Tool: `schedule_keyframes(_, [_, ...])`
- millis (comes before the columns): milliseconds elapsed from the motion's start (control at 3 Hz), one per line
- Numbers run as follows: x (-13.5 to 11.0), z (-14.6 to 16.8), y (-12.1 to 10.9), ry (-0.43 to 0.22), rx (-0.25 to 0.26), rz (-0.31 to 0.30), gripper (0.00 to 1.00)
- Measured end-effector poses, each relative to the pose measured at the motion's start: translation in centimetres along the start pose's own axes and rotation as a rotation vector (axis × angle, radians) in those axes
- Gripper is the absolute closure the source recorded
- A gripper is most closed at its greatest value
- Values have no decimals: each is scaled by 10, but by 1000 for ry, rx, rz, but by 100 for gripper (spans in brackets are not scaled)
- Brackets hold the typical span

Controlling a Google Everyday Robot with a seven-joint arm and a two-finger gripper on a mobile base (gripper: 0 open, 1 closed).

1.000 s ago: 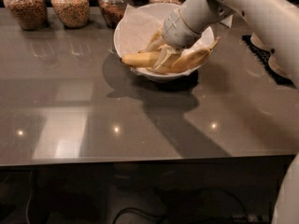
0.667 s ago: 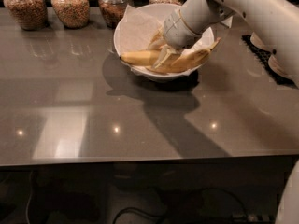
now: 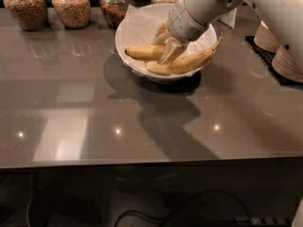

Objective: Pick banana from white bowl

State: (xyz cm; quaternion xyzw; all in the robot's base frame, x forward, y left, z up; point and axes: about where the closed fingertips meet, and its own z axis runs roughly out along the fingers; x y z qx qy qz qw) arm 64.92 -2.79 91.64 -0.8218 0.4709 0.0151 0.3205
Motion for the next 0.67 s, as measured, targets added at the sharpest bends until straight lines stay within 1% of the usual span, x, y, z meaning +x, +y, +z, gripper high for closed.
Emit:
schedule_keyframes(333, [-3,-23,-7,38,14,-34,100])
schedule_keyframes(667, [0,-53,-5,-28,31,41,100])
